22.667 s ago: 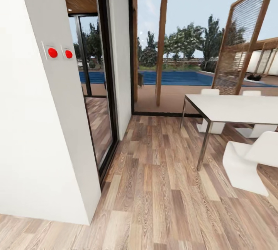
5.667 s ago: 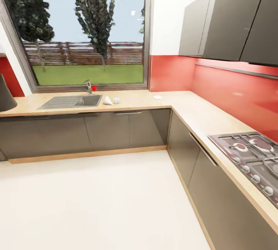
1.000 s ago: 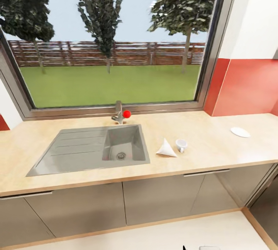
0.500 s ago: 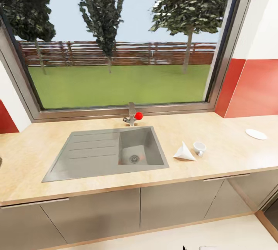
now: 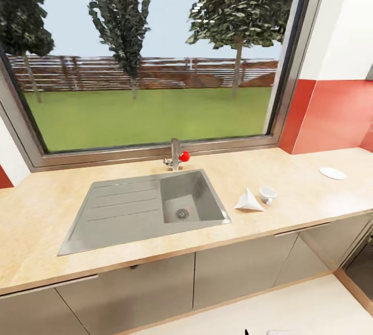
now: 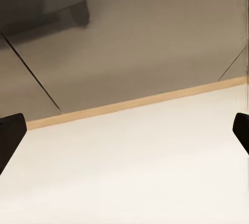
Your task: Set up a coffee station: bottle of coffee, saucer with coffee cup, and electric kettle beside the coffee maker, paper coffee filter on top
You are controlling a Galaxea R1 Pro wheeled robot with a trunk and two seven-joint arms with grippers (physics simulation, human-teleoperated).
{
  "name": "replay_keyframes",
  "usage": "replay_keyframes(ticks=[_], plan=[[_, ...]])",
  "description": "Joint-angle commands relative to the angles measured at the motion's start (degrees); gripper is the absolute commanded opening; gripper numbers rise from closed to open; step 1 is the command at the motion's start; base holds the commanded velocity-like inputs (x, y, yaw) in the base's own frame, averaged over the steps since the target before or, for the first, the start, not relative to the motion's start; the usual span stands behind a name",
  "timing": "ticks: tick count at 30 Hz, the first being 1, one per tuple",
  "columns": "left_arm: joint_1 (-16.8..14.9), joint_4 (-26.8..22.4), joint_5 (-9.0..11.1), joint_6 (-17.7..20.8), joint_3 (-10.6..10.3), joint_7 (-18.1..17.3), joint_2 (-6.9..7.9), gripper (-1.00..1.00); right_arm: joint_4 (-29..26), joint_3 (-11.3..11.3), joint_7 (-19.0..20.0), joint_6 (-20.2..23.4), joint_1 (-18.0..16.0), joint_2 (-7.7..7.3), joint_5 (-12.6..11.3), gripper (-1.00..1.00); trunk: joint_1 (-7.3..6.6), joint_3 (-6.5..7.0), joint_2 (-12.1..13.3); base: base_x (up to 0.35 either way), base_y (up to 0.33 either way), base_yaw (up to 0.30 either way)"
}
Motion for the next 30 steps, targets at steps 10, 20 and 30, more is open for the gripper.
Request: replay_keyframes(ticks=[10, 20, 30], plan=[[0.0, 0.4, 0.3, -0.3, -0.1, 0.0, 0.01, 1.0, 0.0, -0.4, 0.3, -0.2, -0.1, 0.05, 0.4, 1.0, 0.03, 0.22, -0.1, 0.0, 0.005, -0.209], [-0.3, -0.2, -4.6, -0.4, -2.3, -0.6, -0.81, 1.0, 0.0, -0.4, 0.3, -0.2, -0.1, 0.05, 0.4, 1.0, 0.03, 0.25, -0.1, 0.0, 0.0, -0.021], [-0.8, -0.5, -9.5, -0.3, -4.0, -0.7, -1.98, 1.0, -0.1, -0.5, 0.3, -0.1, -0.1, 1.04, 0.4, 1.0, 0.03, 0.49, -0.1, 0.0, 0.0, -0.091]])
